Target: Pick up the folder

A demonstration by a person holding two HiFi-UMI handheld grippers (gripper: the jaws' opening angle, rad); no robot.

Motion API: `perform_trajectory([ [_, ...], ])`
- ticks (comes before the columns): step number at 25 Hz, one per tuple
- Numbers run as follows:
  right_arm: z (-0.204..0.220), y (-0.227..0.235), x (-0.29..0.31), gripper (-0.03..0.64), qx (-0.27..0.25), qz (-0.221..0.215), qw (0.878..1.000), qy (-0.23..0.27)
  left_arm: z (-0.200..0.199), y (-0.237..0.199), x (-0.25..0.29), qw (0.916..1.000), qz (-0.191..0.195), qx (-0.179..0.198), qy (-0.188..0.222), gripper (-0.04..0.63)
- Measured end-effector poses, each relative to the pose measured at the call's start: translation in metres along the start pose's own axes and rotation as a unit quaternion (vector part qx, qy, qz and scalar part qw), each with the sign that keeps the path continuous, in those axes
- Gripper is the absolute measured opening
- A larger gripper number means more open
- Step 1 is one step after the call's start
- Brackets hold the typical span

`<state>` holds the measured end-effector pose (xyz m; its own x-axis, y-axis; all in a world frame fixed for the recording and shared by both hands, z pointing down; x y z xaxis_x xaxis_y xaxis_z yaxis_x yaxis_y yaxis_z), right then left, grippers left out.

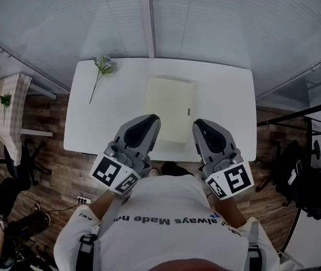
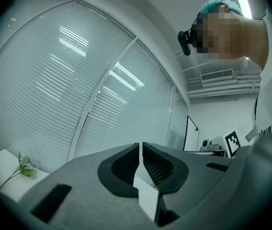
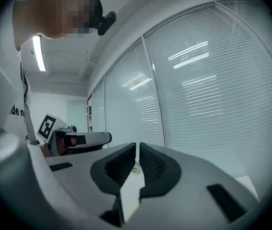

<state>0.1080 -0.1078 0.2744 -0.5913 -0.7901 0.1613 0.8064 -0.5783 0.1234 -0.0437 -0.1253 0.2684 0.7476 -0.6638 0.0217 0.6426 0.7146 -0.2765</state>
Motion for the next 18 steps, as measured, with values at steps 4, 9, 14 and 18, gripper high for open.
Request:
perform_trajectory([
  [4, -0.008, 0.021, 0.018, 0.028, 0.0, -0.005, 1.0, 0.0, -0.005, -0.015, 0.022, 1.0, -0.006, -0.003, 0.0, 0.028],
  [9, -0.015, 0.049, 0.029, 0.029, 0.0, -0.012, 1.0, 0.001, -0.01, -0.021, 0.051, 0.9999, -0.012, -0.002, 0.004, 0.028],
  [14, -0.012, 0.062, 0.036, 0.028, 0.001, -0.018, 1.0, -0.001, -0.007, -0.025, 0.064, 0.9998, -0.017, -0.007, 0.006, 0.028],
  [18, -0.011, 0.062, 0.037, 0.028, 0.004, -0.019, 1.0, -0.002, -0.003, -0.026, 0.066, 0.9998, -0.015, -0.012, 0.001, 0.028],
])
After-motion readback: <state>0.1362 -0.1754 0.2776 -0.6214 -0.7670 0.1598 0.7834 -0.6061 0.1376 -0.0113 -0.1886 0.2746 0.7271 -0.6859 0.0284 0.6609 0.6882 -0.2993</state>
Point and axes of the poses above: the fingertips, and each gripper's own axes: x forward along the fingers, y to its right, z out of its underside, the point moved 4 cm from there along -x, backward along the fingers, and after that the axes turned 5 degrees about -y, right-handed, at the moved point
